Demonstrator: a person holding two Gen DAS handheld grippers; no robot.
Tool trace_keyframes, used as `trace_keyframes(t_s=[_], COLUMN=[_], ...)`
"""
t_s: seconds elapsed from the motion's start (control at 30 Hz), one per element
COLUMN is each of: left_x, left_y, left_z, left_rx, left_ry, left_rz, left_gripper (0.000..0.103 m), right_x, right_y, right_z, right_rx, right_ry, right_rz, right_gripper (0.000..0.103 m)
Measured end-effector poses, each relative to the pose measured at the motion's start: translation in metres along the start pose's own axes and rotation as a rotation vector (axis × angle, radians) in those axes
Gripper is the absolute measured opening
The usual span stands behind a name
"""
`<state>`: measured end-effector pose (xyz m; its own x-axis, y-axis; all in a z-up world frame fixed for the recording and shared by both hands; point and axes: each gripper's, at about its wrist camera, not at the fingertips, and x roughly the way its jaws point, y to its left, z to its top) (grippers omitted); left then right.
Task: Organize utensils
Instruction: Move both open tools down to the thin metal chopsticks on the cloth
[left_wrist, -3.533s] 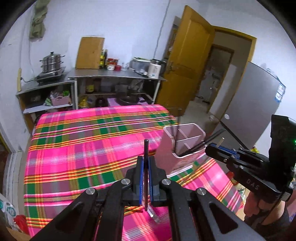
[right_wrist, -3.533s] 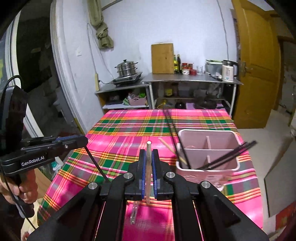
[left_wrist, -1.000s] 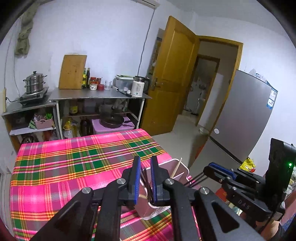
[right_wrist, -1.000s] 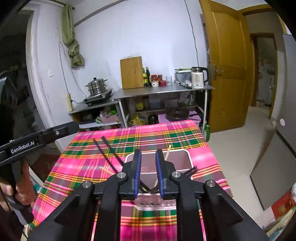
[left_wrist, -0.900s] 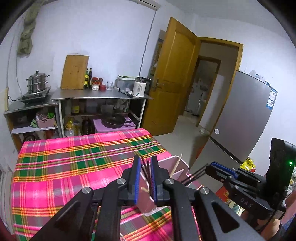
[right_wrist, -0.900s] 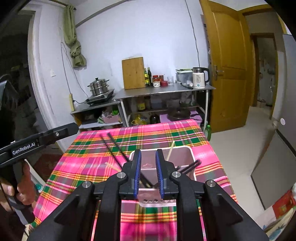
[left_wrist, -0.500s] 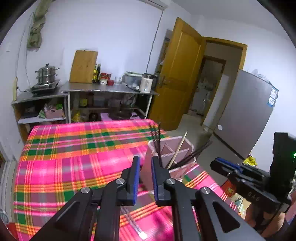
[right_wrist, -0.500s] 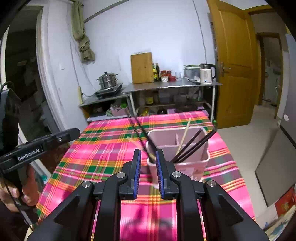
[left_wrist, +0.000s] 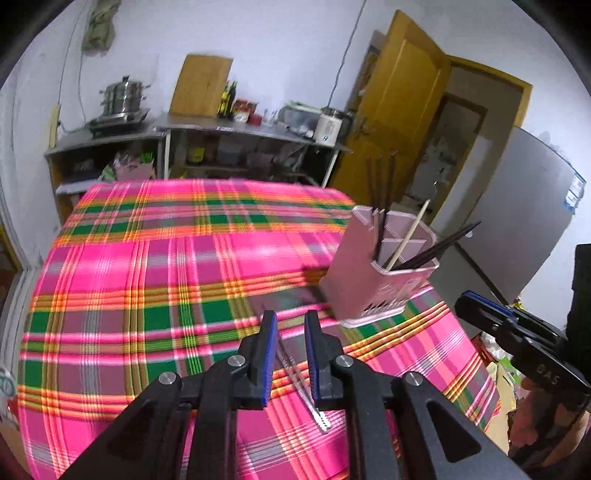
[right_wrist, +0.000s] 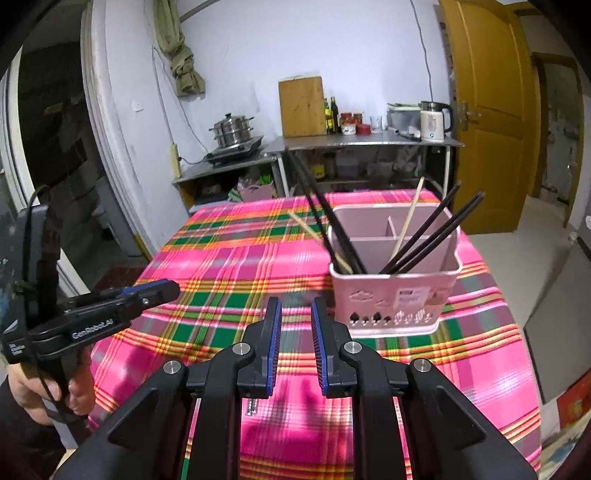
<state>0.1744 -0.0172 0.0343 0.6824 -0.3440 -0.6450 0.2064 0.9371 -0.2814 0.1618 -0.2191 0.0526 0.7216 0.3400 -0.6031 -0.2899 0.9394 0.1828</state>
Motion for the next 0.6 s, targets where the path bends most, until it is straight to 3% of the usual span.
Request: trace_keyframes(t_s=[0.6], left_x=[0.093], left_y=[0.029], left_z=[-0.032], left_rx=[-0.101], left_ry=[0.158], left_rz=[0.040], left_gripper=[0.015], right_x=[0.058], right_y=[0.002], right_z=[-0.030], right_rx=[0.005], right_ry=[0.130], right_rz=[0.039], right_gripper=[0.017])
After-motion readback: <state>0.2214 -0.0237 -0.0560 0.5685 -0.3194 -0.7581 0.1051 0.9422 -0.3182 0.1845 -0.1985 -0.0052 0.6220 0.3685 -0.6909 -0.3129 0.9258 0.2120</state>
